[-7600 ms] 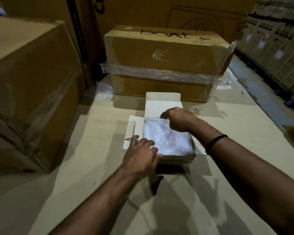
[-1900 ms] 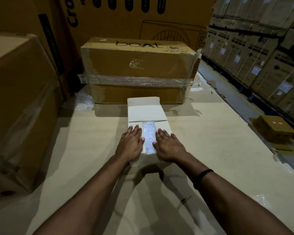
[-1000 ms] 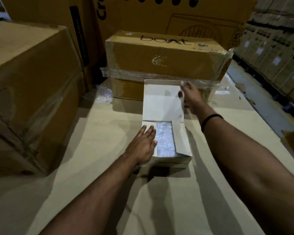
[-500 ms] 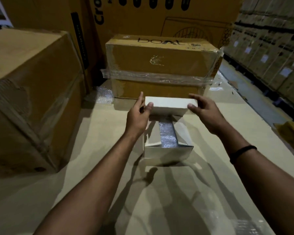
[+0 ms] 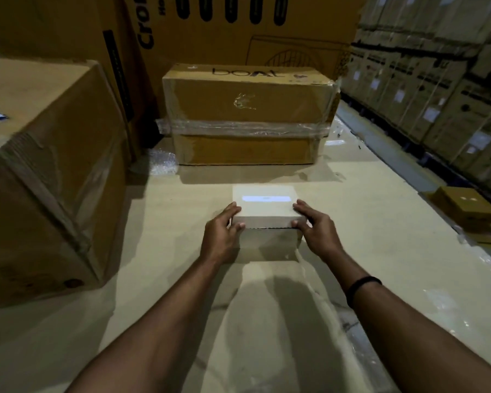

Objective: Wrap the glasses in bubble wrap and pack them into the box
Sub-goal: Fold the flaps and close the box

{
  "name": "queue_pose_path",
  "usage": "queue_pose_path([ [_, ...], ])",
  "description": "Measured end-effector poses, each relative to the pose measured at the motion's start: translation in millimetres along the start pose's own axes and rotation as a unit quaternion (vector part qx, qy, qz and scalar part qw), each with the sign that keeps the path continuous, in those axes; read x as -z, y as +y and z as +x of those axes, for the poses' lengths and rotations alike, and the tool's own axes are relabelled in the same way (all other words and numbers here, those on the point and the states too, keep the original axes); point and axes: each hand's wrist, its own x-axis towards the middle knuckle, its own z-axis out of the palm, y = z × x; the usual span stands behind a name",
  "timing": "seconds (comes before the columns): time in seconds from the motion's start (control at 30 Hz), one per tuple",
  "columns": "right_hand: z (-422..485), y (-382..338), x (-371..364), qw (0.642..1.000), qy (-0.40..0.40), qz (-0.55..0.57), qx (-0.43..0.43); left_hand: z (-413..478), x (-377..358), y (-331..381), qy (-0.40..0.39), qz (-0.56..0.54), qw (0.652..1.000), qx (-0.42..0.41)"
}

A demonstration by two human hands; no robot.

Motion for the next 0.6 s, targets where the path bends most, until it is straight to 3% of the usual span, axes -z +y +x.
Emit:
queue_pose_path([
  [0.2, -6.3, -6.9, -14.3, 0.997, 0.057, 0.004, -0.042, 9.4, -1.8, 0.2, 0.009, 0.016, 1.0, 0.019],
  [0.6, 1.6, -13.8, -3.0, 0.998, 0.019, -0.048, -0.036, 23.6, 0.0, -1.5, -0.001, 0.016, 0.999, 0.03],
])
